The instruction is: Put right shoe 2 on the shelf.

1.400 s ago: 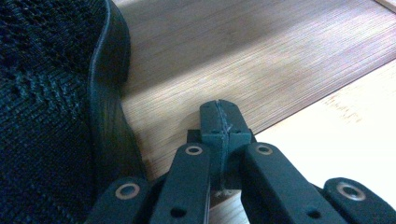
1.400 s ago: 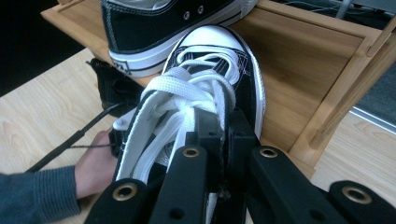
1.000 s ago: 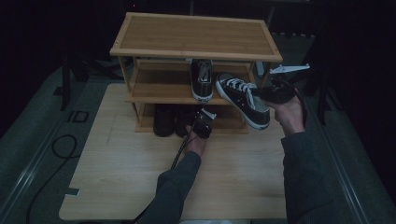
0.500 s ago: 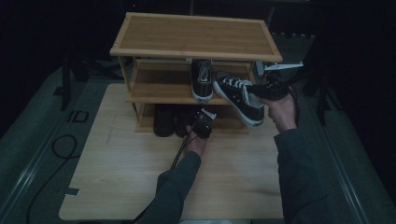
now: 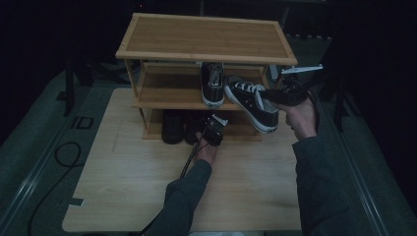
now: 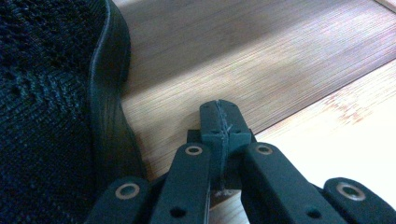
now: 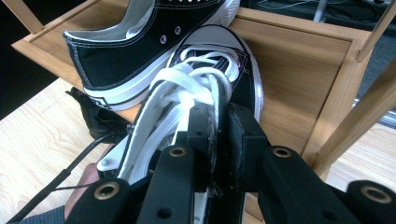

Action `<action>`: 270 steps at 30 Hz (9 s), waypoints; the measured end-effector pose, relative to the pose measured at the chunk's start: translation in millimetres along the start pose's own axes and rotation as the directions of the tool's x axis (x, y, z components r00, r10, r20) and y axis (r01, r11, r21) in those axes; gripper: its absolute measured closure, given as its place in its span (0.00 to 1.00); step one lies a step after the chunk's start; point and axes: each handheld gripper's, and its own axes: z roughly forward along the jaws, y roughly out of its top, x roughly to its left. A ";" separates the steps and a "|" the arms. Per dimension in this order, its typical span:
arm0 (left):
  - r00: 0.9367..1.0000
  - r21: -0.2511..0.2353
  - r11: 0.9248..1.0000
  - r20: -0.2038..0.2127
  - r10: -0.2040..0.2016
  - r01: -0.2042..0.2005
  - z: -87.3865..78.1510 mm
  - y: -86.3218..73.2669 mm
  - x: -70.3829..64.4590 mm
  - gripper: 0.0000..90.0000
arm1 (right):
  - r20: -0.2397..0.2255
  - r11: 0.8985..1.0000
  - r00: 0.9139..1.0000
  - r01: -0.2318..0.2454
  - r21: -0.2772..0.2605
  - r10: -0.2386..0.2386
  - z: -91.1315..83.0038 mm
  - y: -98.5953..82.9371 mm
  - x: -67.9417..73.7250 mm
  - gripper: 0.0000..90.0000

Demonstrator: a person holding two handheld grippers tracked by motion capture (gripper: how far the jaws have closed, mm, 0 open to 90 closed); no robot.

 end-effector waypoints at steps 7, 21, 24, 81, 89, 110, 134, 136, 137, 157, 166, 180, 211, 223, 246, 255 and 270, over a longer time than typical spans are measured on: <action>1.000 0.000 1.000 0.000 -0.002 0.002 0.1 0.0 -0.1 1.00 | -0.019 1.000 1.000 0.003 -0.029 -0.004 -13.6 2.5 0.1 0.88; 1.000 0.000 1.000 0.000 -0.001 0.001 0.0 0.0 -0.1 1.00 | -0.023 0.996 1.000 0.018 -0.086 -0.020 -38.1 2.0 -2.5 0.86; 1.000 0.000 1.000 0.001 -0.001 0.001 -0.2 0.0 0.1 1.00 | -0.015 0.995 1.000 0.018 -0.096 -0.019 -44.5 -0.4 -4.8 0.87; 1.000 0.000 1.000 0.001 -0.003 0.003 -0.2 0.0 -0.1 1.00 | -0.047 0.988 0.988 0.148 0.050 -0.146 -60.8 -100.3 24.0 1.00; 1.000 0.000 1.000 0.000 -0.004 0.004 -0.2 0.1 -0.1 1.00 | -0.055 0.987 0.987 0.153 0.041 -0.151 -60.0 -98.0 27.2 1.00; 1.000 0.003 1.000 -0.003 -0.006 0.006 -0.3 0.2 0.1 1.00 | -0.134 0.984 0.975 0.179 0.017 -0.175 -35.3 -85.1 42.7 1.00; 1.000 0.026 0.999 -0.021 0.018 -0.018 -2.4 0.2 2.1 1.00 | -0.179 0.979 0.964 0.204 0.013 -0.199 -9.4 -73.5 56.4 1.00; 1.000 0.021 1.000 -0.018 0.014 -0.013 -2.1 0.1 1.8 1.00 | -0.187 0.980 0.963 0.201 0.013 -0.195 -6.3 -72.3 57.0 1.00; 1.000 0.022 1.000 -0.018 0.015 -0.015 -2.2 0.1 2.0 1.00 | -0.191 0.979 0.962 0.202 0.012 -0.196 -5.1 -71.7 57.5 1.00; 1.000 0.024 1.000 -0.020 0.016 -0.015 -2.0 0.3 1.9 1.00 | -0.198 0.982 0.963 0.186 0.013 -0.180 4.1 -65.2 53.0 1.00; 1.000 0.000 1.000 0.002 -0.006 0.006 0.0 0.0 0.1 1.00 | -0.176 0.983 0.969 0.181 0.024 -0.174 7.8 -63.4 47.4 1.00; 1.000 -0.002 1.000 -0.001 -0.007 0.007 0.2 0.0 -0.1 1.00 | -0.176 0.987 0.973 0.156 0.025 -0.149 12.7 -61.7 38.4 1.00; 1.000 -0.002 1.000 -0.002 -0.006 0.006 0.2 0.0 0.0 1.00 | -0.197 0.986 0.969 0.163 0.044 -0.151 30.5 -44.3 34.9 1.00; 1.000 0.001 1.000 -0.010 -0.001 0.001 0.1 0.2 -0.4 1.00 | -0.182 0.988 0.974 0.144 0.052 -0.132 29.4 -45.5 25.2 1.00; 1.000 0.006 1.000 -0.004 0.001 -0.001 -0.3 0.2 0.2 1.00 | -0.194 0.984 0.970 0.165 0.073 -0.149 49.1 -31.6 36.4 1.00; 1.000 0.008 1.000 -0.006 0.003 -0.003 -0.4 0.2 0.5 1.00 | -0.189 0.984 0.971 0.162 0.079 -0.145 53.8 -30.3 35.3 1.00; 1.000 0.008 1.000 -0.005 0.003 -0.003 -0.5 0.1 0.5 1.00 | -0.188 0.982 0.971 0.167 0.086 -0.148 58.4 -27.1 39.0 1.00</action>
